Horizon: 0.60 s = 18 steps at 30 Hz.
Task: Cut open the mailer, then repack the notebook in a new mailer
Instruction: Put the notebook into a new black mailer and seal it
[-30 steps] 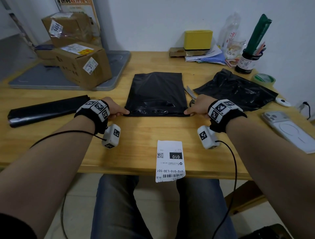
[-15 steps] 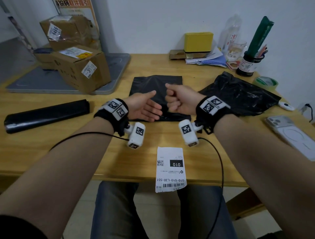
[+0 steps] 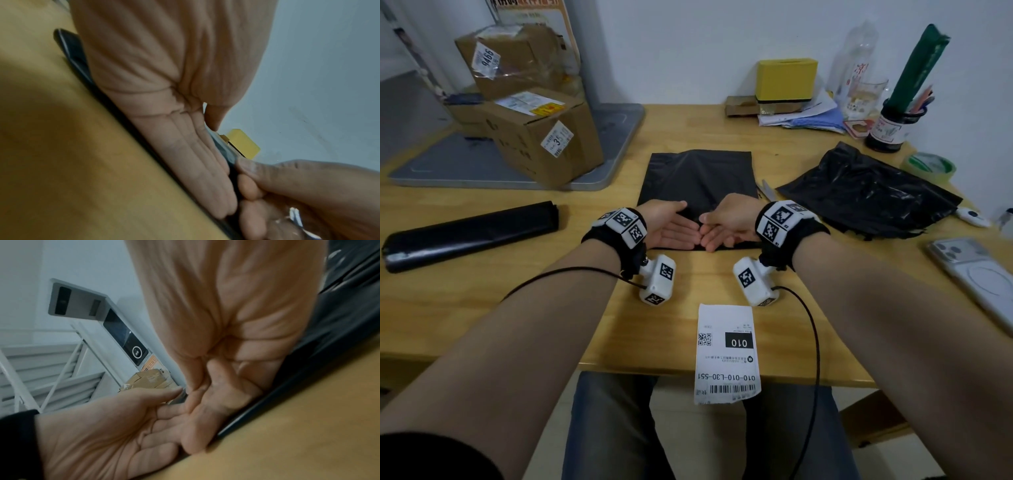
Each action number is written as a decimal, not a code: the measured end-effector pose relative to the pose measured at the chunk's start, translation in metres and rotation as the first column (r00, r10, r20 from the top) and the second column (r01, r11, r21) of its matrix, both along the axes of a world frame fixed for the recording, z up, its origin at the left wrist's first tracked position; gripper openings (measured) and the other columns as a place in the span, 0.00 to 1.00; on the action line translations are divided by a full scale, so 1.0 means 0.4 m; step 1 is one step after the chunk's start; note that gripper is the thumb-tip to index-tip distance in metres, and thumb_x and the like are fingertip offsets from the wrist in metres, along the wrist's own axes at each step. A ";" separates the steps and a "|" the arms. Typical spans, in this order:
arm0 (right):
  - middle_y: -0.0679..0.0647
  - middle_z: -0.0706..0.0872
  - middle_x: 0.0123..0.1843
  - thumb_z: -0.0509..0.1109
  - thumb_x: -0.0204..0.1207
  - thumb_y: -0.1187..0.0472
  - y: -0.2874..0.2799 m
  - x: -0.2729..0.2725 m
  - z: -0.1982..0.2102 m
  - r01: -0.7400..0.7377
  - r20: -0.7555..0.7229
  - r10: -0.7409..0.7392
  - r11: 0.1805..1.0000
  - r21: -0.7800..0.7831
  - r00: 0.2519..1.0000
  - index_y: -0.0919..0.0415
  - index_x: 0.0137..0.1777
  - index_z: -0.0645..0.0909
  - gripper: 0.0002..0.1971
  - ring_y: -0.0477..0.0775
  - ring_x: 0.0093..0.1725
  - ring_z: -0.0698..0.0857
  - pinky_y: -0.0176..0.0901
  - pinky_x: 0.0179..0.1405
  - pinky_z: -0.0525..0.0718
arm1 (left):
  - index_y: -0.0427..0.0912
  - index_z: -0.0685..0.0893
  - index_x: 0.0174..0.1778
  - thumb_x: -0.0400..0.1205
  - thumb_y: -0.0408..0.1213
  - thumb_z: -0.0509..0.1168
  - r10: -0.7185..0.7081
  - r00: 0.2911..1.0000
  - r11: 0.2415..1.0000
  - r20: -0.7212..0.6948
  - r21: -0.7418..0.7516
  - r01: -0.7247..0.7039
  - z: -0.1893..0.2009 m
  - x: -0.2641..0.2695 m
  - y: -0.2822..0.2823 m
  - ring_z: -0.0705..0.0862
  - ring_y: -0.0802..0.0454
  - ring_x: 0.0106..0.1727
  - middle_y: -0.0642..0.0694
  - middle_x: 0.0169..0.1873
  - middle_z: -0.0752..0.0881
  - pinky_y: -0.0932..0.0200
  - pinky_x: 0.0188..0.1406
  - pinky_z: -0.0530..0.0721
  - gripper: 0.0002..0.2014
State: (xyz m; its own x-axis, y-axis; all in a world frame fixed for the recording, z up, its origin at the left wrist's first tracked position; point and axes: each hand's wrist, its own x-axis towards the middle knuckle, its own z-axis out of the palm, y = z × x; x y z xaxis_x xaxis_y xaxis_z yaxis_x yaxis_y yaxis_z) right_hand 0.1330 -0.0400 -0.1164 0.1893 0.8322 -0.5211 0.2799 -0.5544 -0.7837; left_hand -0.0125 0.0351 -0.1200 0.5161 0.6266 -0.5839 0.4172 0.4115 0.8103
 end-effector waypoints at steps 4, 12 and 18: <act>0.53 0.91 0.30 0.61 0.91 0.53 -0.017 0.013 0.009 0.000 0.090 0.003 0.999 -0.041 0.996 0.64 0.47 0.81 0.16 0.46 0.27 0.90 0.31 0.16 0.71 | 0.27 0.86 0.52 0.89 0.49 0.57 0.038 0.999 0.999 -0.007 -0.006 -0.038 -0.003 -0.019 0.006 0.93 0.44 0.39 0.32 0.42 0.92 0.56 0.31 0.91 0.25; 0.55 0.89 0.36 0.62 0.90 0.54 -0.053 0.064 0.005 0.034 0.246 -0.015 0.997 -0.075 0.969 0.64 0.44 0.81 0.17 0.46 0.24 0.87 0.34 0.17 0.68 | 0.28 0.85 0.52 0.90 0.47 0.56 0.117 0.993 0.993 -0.001 -0.010 -0.117 -0.003 -0.102 0.038 0.92 0.44 0.44 0.35 0.40 0.93 0.54 0.35 0.92 0.23; 0.55 0.87 0.34 0.61 0.91 0.53 -0.087 0.111 0.008 0.037 0.361 0.014 0.990 -0.136 0.932 0.64 0.43 0.82 0.18 0.48 0.24 0.84 0.33 0.13 0.71 | 0.29 0.84 0.51 0.91 0.46 0.55 0.185 0.981 0.982 -0.059 0.056 -0.182 0.004 -0.169 0.060 0.91 0.44 0.46 0.37 0.35 0.92 0.55 0.33 0.92 0.22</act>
State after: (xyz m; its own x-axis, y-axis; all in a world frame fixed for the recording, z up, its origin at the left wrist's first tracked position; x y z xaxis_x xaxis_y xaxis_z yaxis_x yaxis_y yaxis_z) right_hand 0.1775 -0.0749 -0.1130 0.3949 0.7537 -0.5253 0.5223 -0.6546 -0.5466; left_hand -0.0801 0.0592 -0.1184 0.3523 0.7367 -0.5772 0.3901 0.4450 0.8061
